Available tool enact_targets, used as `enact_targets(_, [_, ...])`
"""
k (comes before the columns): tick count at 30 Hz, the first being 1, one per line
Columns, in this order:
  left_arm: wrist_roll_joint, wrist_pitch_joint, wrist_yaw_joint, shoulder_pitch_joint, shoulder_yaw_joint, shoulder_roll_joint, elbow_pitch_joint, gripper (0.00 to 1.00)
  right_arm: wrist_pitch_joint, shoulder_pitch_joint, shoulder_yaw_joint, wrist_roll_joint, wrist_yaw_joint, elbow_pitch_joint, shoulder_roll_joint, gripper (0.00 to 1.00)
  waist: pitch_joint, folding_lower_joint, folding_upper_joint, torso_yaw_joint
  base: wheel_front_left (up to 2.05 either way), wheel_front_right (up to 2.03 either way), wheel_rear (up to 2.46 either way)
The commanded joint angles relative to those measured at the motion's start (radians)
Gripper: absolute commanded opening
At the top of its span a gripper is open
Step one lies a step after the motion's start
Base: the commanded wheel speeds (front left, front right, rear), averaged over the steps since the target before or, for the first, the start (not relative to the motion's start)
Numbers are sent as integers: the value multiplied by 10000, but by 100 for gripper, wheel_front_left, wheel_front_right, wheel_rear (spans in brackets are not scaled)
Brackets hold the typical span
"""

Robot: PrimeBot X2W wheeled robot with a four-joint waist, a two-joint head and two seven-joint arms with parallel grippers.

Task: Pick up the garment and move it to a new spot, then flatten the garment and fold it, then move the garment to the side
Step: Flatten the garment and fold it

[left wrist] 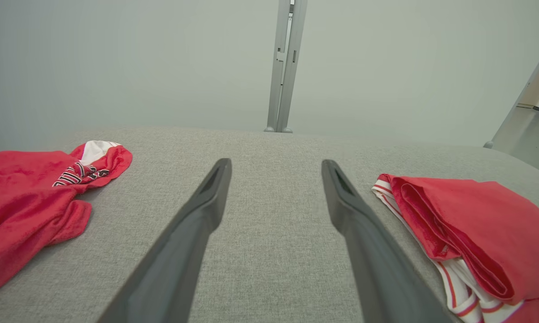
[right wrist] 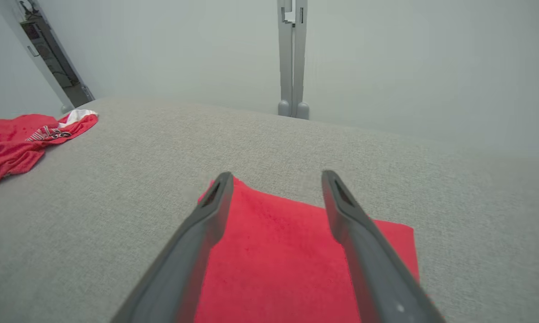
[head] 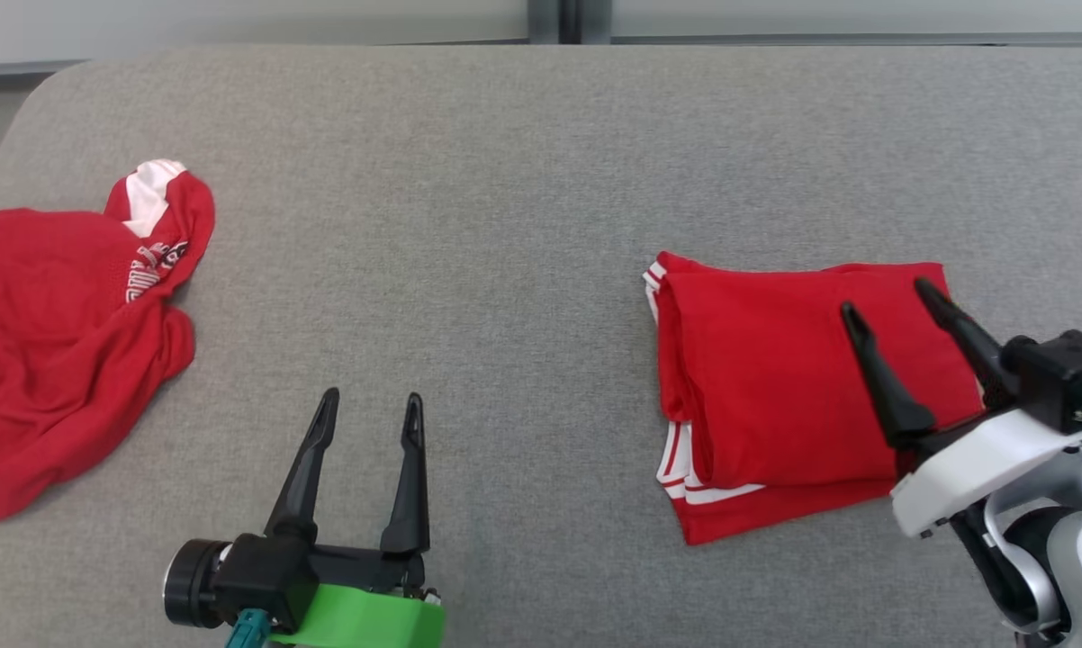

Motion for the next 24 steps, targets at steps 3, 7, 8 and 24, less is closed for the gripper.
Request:
enact_targets(3, [-132, -1, 105, 110, 161, 14, -33, 100, -813, 17, -333, -310, -12, 531, -23, 100, -375, 0, 0, -437, 0, 0, 0])
enact_targets(7, [-222, -1, 168, 315, 369, 14, 28, 100, -1834, 134, -383, -651, -12, 1385, 257, 100, -842, 0, 0, -747, 0, 0, 0])
enact_targets(8, [-248, 0, 174, 383, 425, 14, 49, 100, -2139, 192, -407, -680, -12, 1607, 382, 100, -994, 0, 0, -823, 0, 0, 0])
enact_targets(24, [-420, 0, -100, 1384, 1138, 14, 217, 100, -4090, 877, -248, -914, -13, 2810, 934, 100, -2454, 0, 0, -1231, 0, 0, 0])
